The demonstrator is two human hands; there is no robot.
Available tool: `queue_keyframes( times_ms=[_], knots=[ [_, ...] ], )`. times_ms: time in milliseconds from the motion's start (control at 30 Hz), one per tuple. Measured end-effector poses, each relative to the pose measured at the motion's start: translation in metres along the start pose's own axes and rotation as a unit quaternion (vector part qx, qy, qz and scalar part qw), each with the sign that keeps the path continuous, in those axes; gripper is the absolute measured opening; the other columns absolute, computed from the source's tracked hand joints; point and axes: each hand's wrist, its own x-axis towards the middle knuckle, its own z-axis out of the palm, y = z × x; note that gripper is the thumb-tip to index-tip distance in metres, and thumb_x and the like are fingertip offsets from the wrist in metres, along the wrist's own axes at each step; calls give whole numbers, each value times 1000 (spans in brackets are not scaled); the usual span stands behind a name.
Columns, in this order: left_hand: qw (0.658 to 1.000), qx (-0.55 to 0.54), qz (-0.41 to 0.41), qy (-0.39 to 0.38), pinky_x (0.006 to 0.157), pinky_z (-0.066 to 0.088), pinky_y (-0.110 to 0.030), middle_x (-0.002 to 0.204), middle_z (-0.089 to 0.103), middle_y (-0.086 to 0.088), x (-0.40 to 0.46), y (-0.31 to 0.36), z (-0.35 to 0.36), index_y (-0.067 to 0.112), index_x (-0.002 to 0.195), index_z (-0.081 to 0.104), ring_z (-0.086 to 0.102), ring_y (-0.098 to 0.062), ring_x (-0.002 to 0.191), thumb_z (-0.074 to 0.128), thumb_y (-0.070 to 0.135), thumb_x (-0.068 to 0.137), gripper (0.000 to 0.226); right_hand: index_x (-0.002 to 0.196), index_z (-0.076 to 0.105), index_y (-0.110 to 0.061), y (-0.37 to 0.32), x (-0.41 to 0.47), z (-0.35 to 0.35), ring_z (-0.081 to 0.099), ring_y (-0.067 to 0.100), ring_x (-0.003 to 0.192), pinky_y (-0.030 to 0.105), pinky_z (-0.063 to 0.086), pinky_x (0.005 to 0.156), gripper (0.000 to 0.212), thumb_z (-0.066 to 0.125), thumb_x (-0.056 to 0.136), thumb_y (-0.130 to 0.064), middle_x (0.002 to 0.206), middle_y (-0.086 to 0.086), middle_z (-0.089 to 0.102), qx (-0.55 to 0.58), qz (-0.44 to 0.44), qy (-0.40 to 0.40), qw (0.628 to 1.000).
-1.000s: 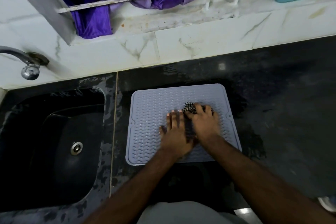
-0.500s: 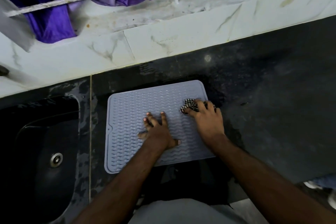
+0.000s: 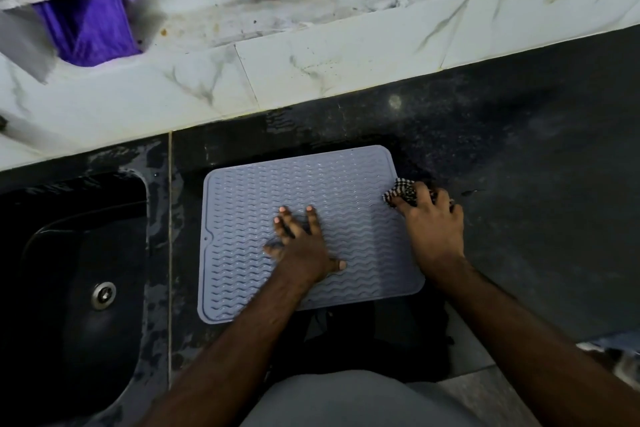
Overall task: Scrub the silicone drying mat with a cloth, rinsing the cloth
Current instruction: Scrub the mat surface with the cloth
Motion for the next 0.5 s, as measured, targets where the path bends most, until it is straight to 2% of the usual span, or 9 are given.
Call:
queue_keyframes(
  times_ms=[167,300,400,500],
  knots=[
    [996,-26,33,77,114,7,-76,154,-39,-29,0,-12,20,21,156,-27,-28,-47,147,62,74,81,127,122,59,-25,-29,-14,-12,45,33,111,45,52,77,30,42,99,-20,130,9,38,8,49,-58,997],
    [986,0,60,157,118,3,-70,160,-31,-26,-1,-28,39,20,158,-22,-24,-42,151,40,86,82,118,126,56,-21,-42,-23,-18,43,35,116,47,53,78,31,41,100,-18,134,13,35,29,70,-105,992],
    [979,-9,93,179,120,0,-68,162,-28,-23,-1,-38,44,19,159,-18,-22,-40,152,32,87,83,113,129,55,-23,-48,-30,-25,42,34,117,46,52,81,32,40,101,-19,133,12,36,26,66,-94,993],
    [969,-29,128,209,124,0,-57,167,-20,-16,-4,-57,48,18,161,-9,-18,-31,154,32,82,87,107,140,46,-28,-62,-39,-30,43,34,118,45,52,82,40,41,101,-19,136,12,36,33,31,-61,997]
  ],
)
